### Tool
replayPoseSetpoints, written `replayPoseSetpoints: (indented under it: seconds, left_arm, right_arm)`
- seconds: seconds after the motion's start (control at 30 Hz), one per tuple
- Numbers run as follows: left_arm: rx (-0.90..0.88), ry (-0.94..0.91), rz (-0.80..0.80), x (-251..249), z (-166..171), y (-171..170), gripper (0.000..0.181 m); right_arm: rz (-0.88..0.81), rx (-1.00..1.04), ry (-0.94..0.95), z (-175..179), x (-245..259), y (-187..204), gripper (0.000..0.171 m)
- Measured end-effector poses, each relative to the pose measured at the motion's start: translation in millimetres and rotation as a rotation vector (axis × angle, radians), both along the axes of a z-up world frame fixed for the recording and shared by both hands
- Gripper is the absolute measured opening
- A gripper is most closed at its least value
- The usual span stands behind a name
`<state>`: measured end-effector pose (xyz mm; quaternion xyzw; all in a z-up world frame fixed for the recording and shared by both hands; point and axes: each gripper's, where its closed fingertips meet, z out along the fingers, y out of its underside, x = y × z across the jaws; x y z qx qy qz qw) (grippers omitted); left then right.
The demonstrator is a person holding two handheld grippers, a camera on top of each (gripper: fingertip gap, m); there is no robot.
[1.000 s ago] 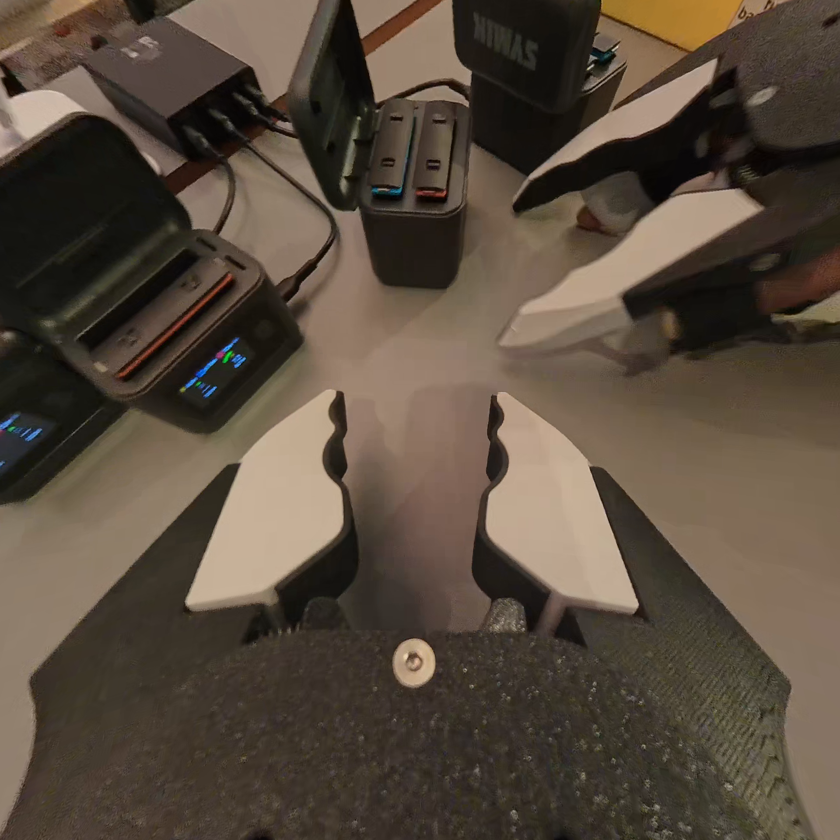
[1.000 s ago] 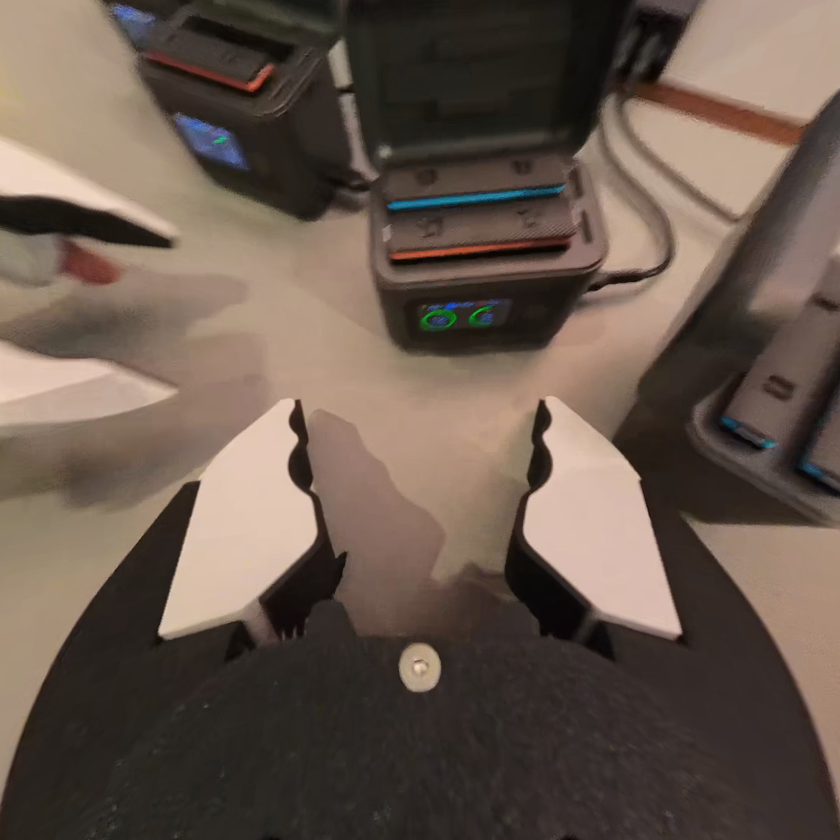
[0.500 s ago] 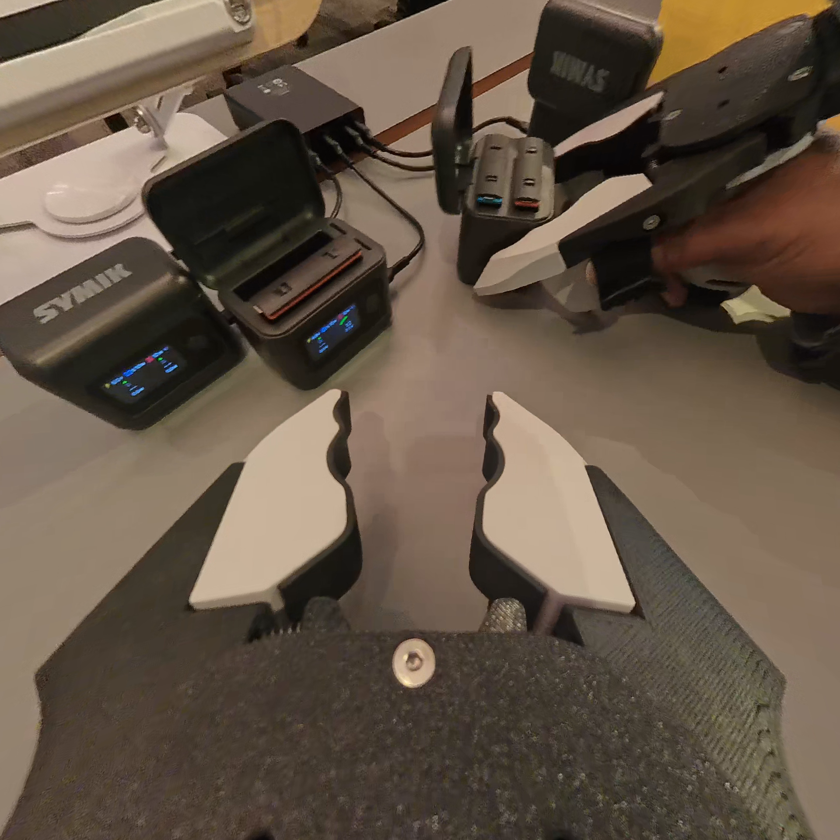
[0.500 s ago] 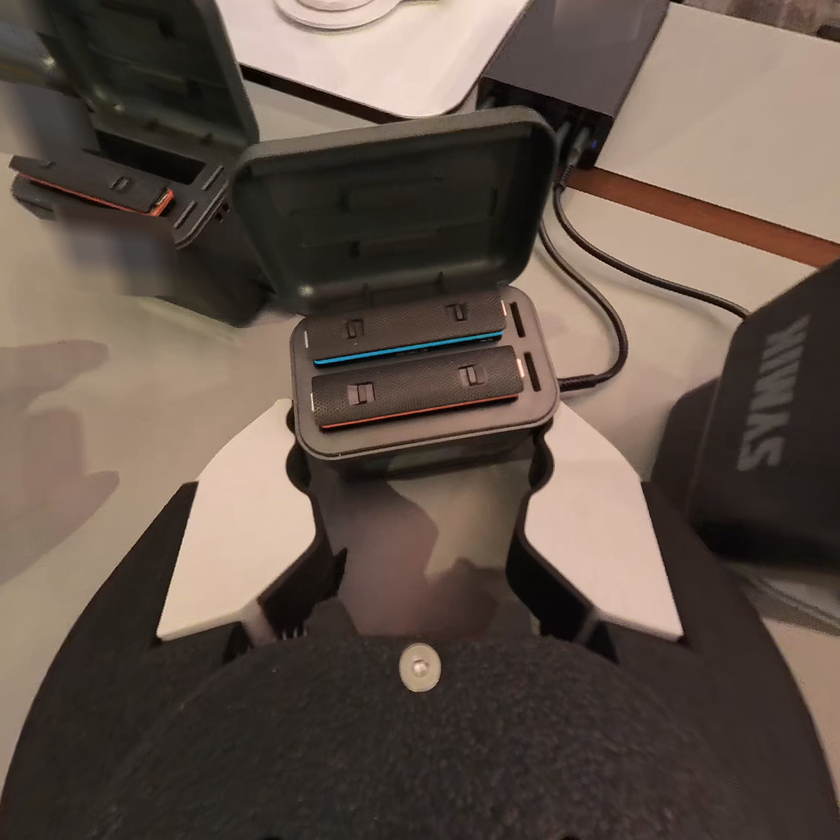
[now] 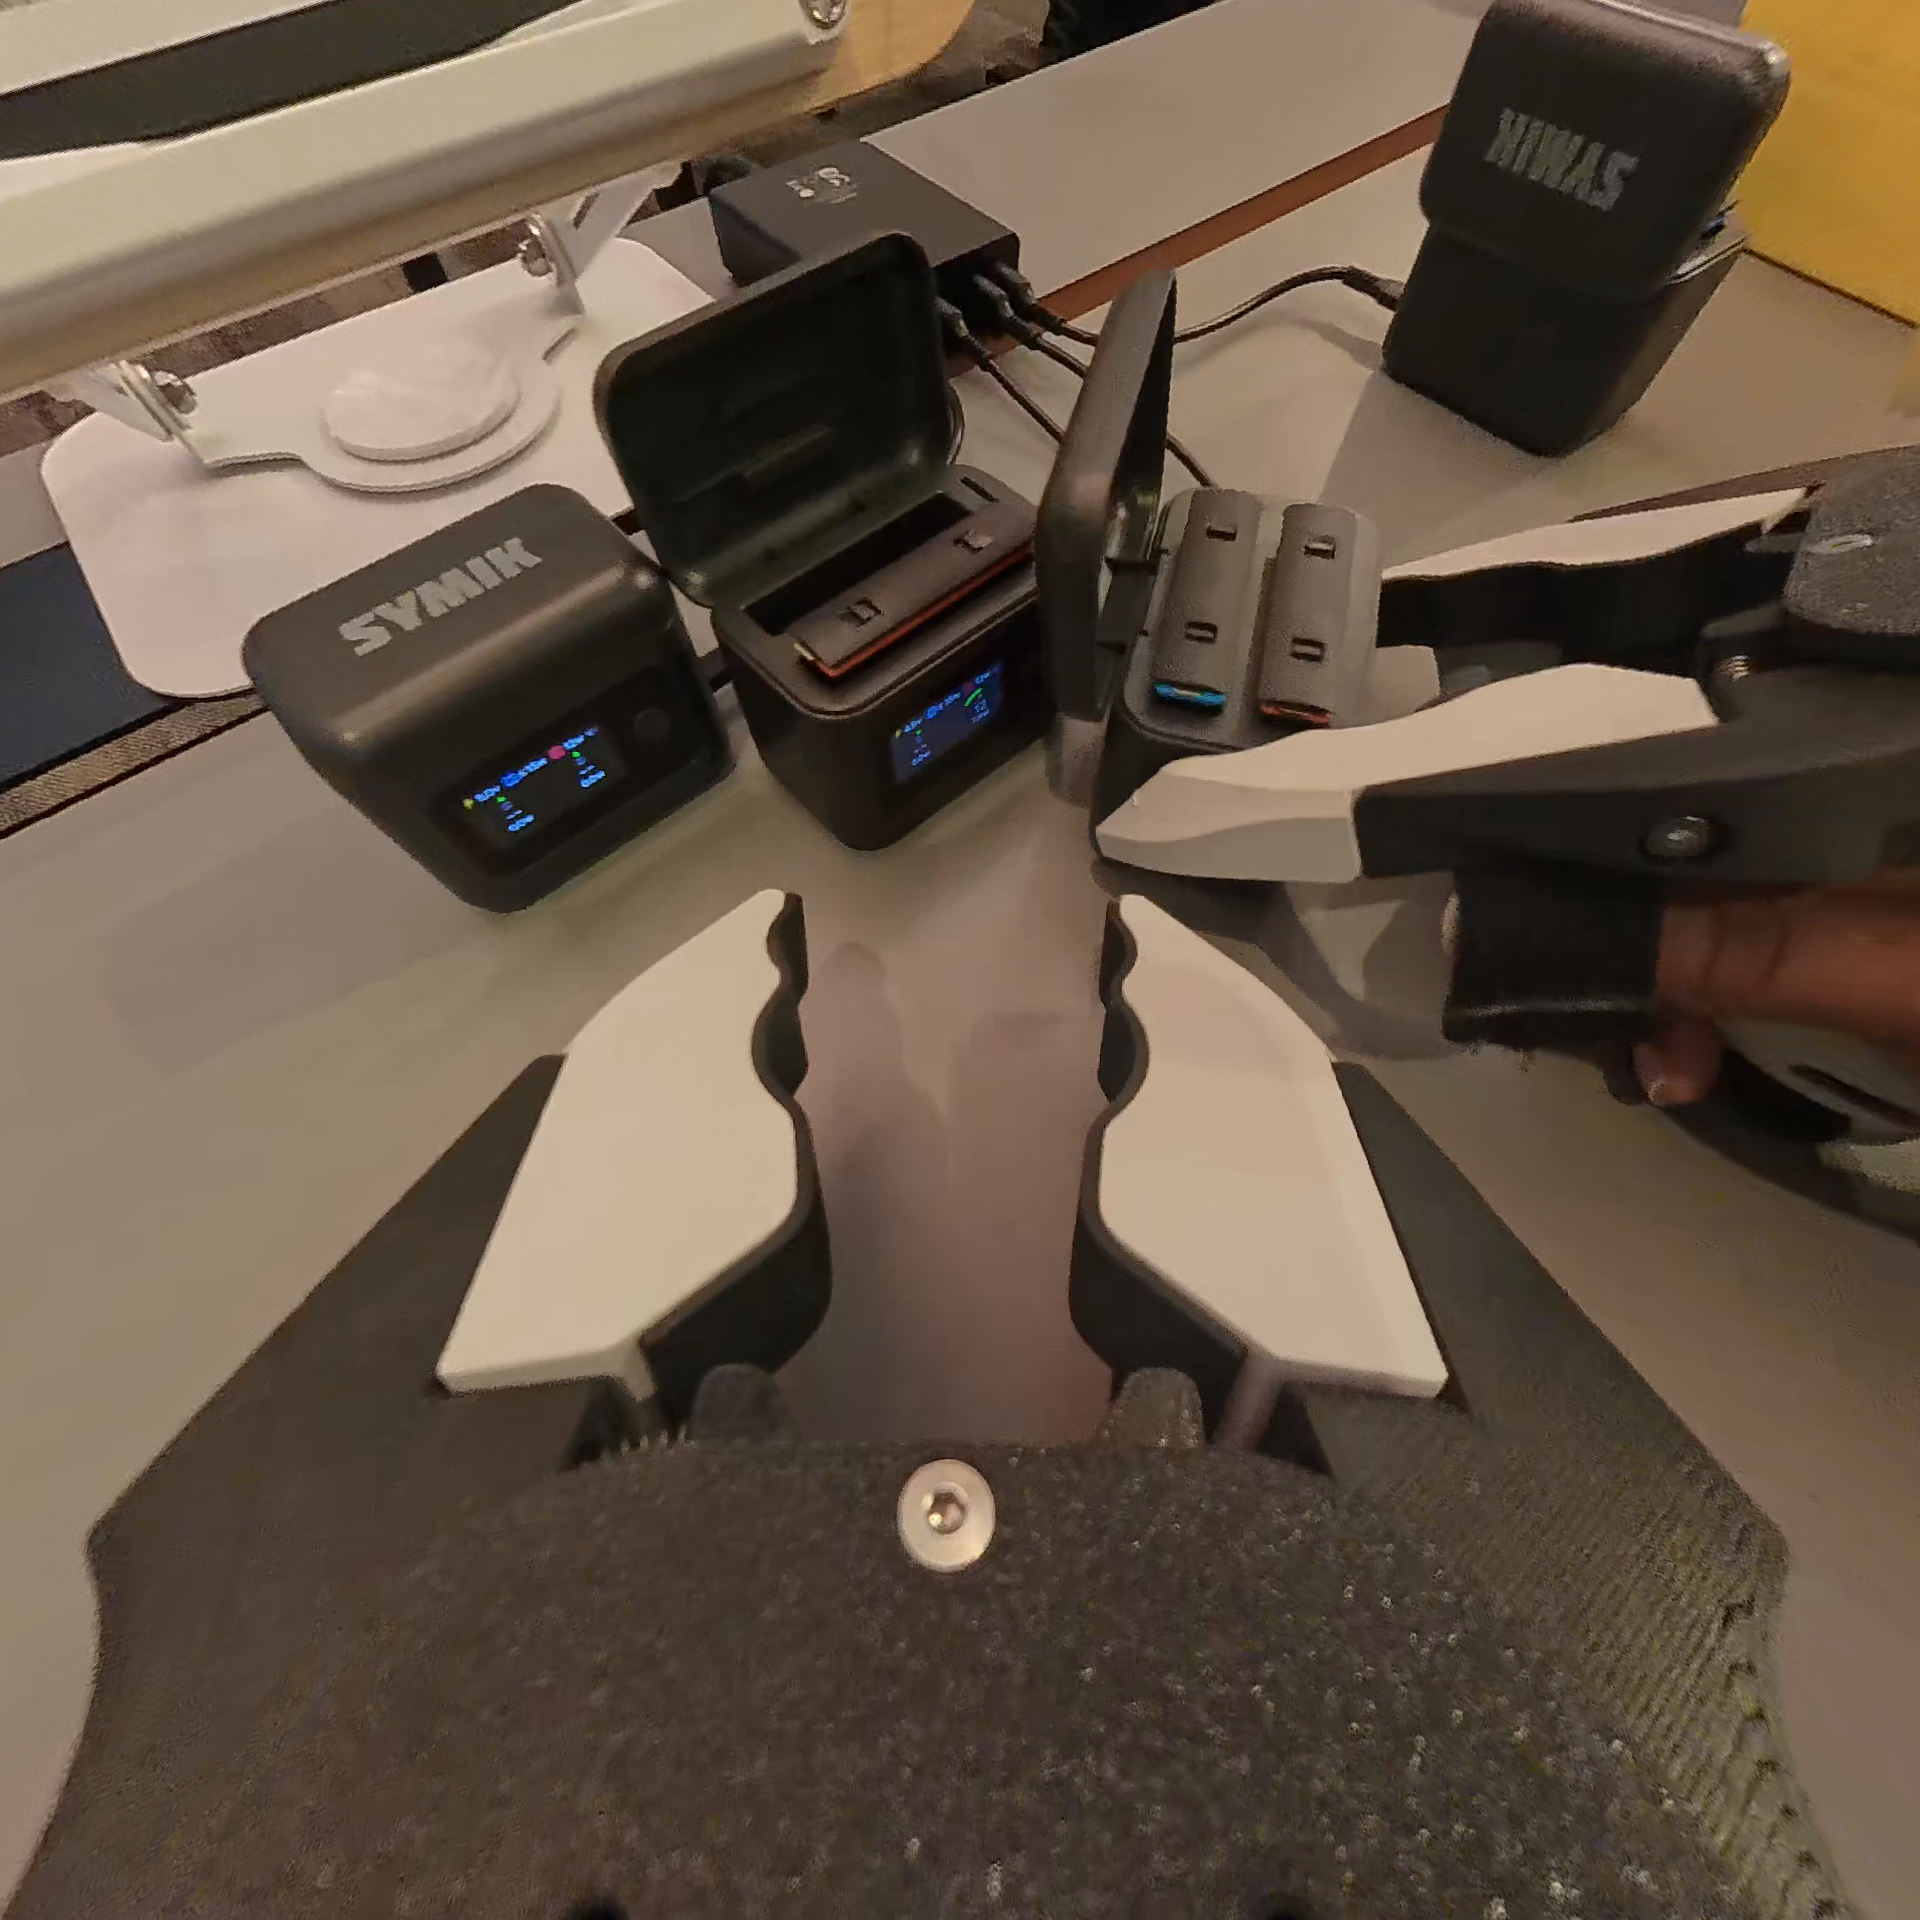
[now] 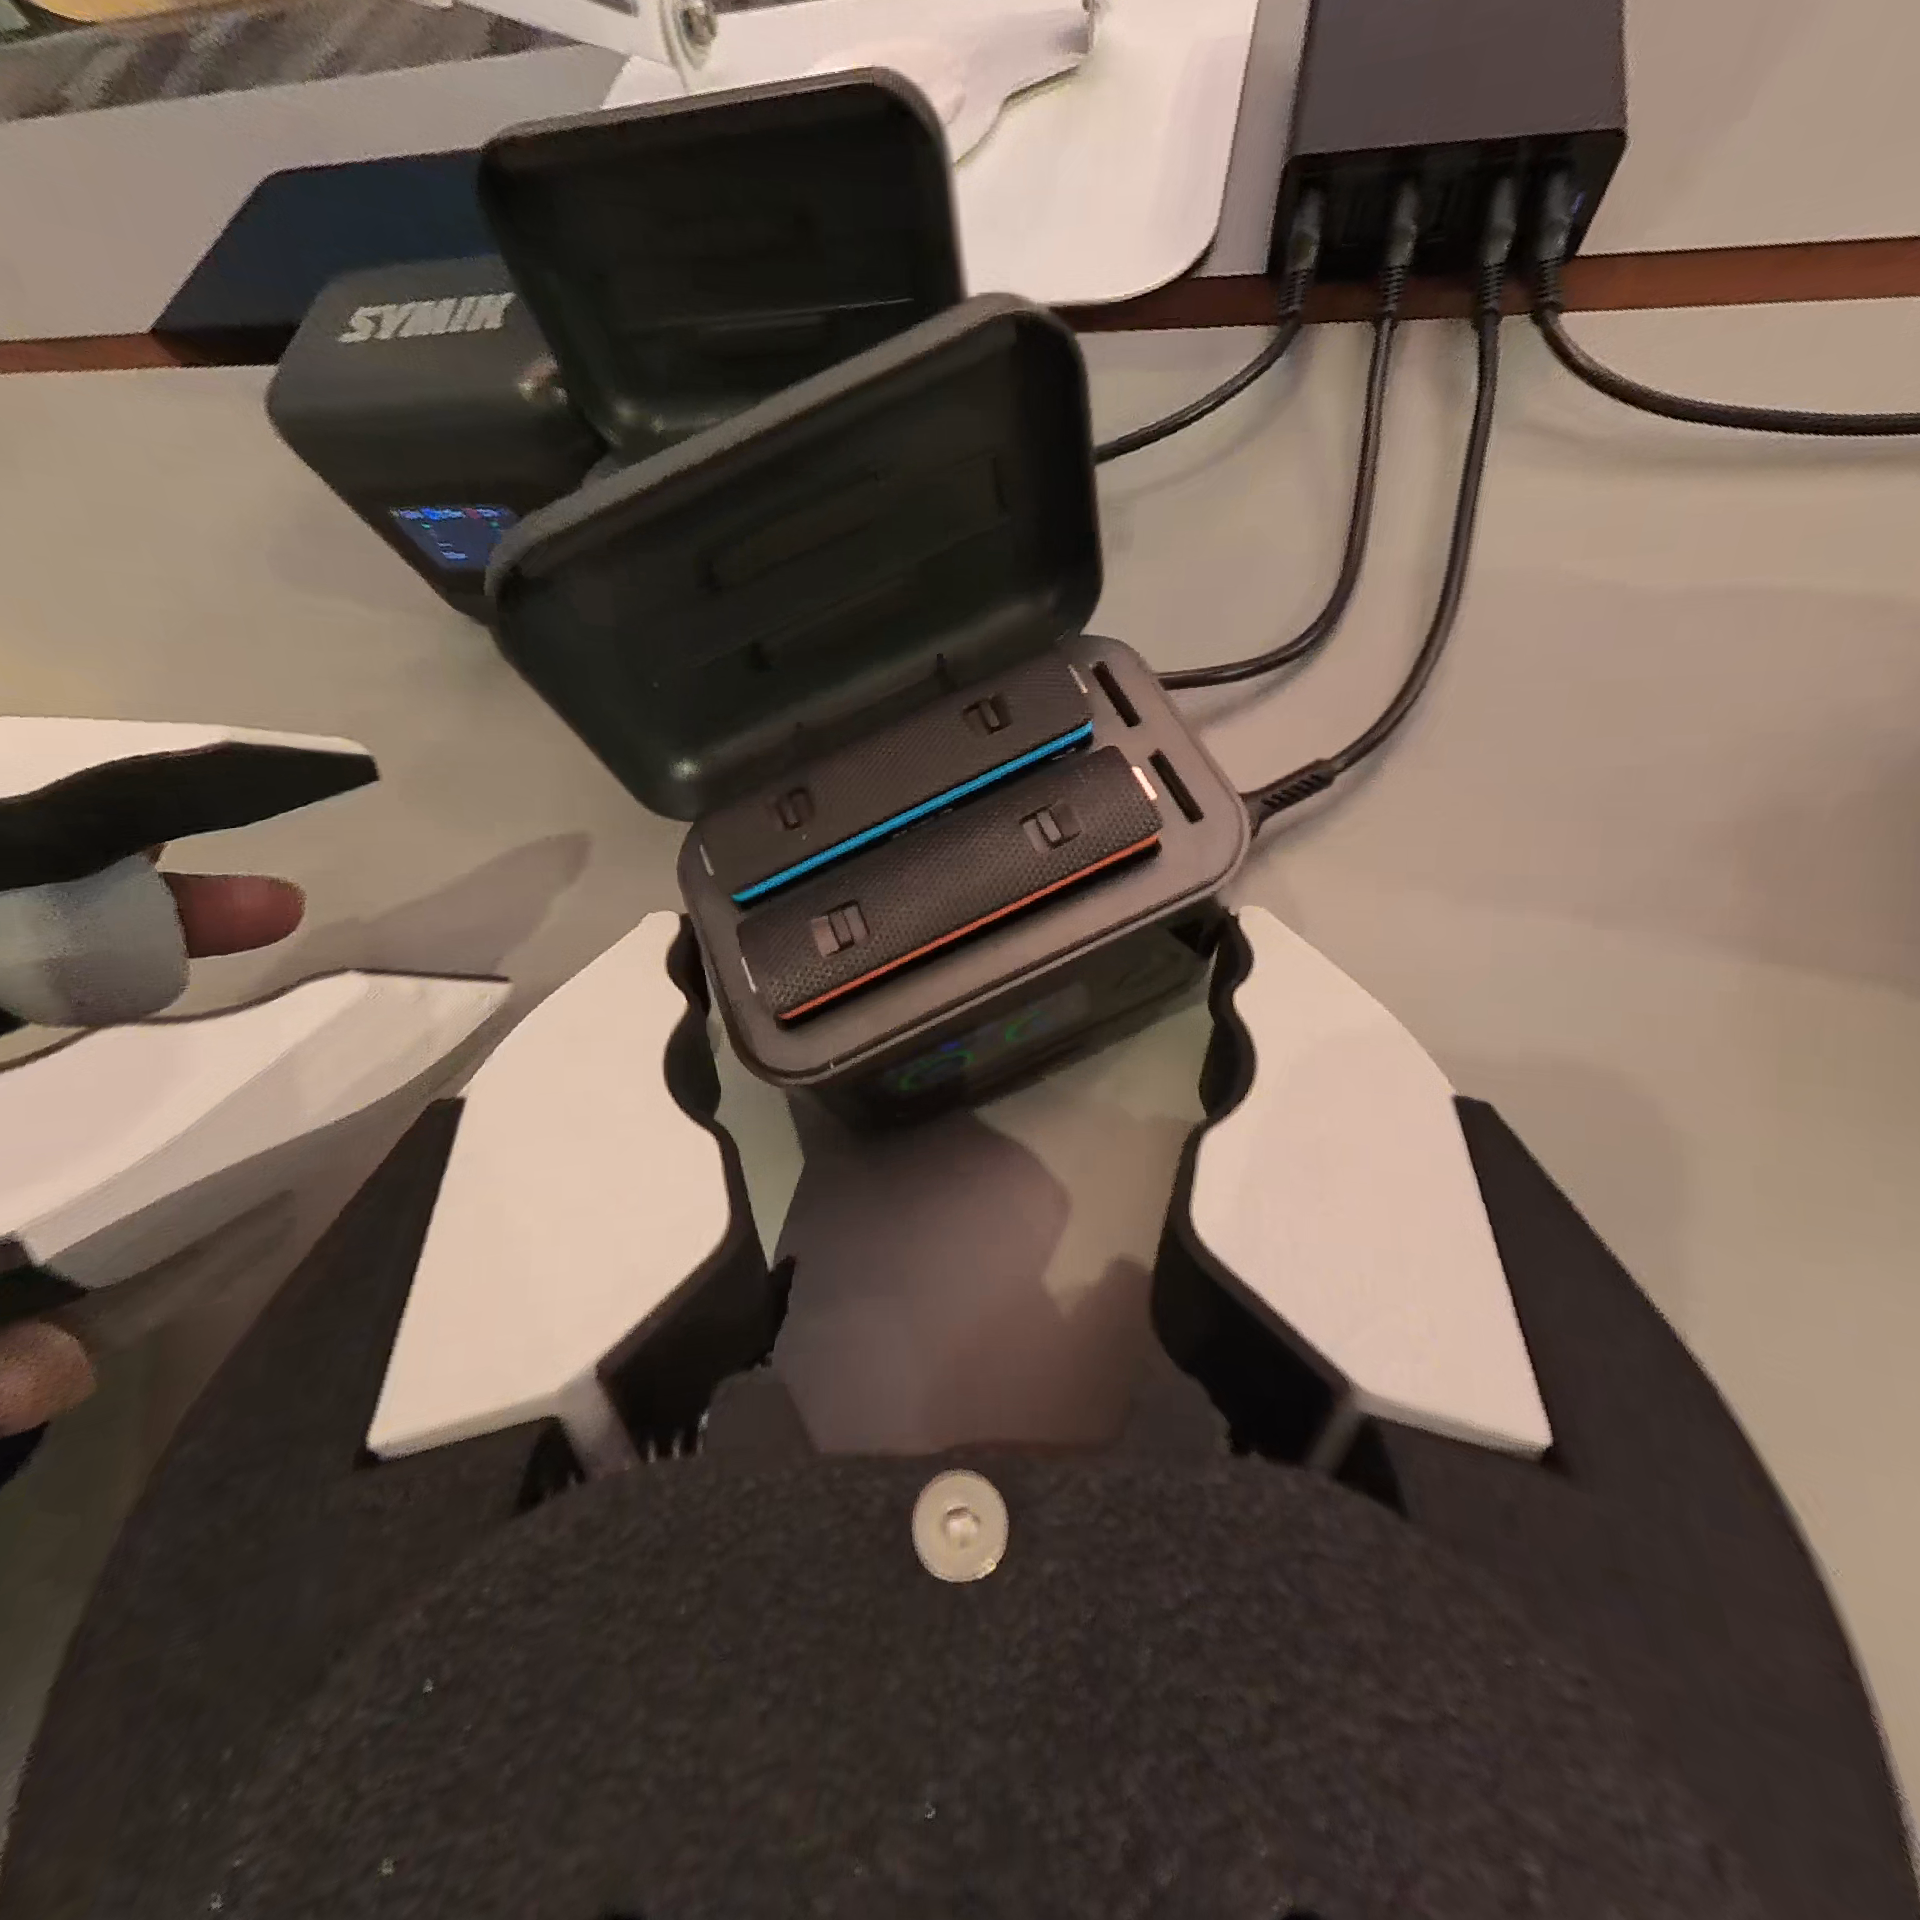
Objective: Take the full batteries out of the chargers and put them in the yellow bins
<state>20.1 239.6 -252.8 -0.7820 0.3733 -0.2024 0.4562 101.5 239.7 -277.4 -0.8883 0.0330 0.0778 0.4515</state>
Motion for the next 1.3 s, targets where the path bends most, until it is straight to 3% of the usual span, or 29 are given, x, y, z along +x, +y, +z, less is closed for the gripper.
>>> replayPoseSetpoints:
  seconds: [0.13,0.27,0.33,0.47,0.53,0.73,0.9,1.13,1.3]
  left_arm:
    - [0.003,0.004,0.007,-4,-1,3,0.053]
    - [0.012,0.009,0.01,-6,-1,4,0.053]
    - [0.01,0.006,0.016,-8,-2,6,0.052]
    - [0.007,0.01,0.019,-9,-4,8,0.051]
    - [0.011,0.012,0.017,-9,-4,8,0.051]
    - [0.059,0.029,0.008,-14,-1,11,0.048]
    - [0.047,0.02,-0.002,-13,-4,13,0.047]
    - [0.043,0.028,-0.015,-10,-7,10,0.046]
    - [0.036,0.037,-0.02,-8,-10,8,0.046]
  right_arm:
    - [0.053,0.0,0.056,3,-6,-5,0.096]
    - [0.238,-0.032,0.077,12,-3,-18,0.094]
    - [0.442,0.007,-0.029,26,-2,-21,0.093]
    - [0.881,-0.001,-0.549,35,17,-16,0.099]
    - [1.076,-0.069,-0.68,29,22,-11,0.105]
    - [1.333,-0.258,-0.665,0,20,3,0.111]
    - [1.359,-0.276,-0.57,-7,11,2,0.071]
    - [1.134,-0.336,-0.514,-7,26,5,0.07]
    - [0.803,-0.46,-0.376,-7,41,11,0.068]
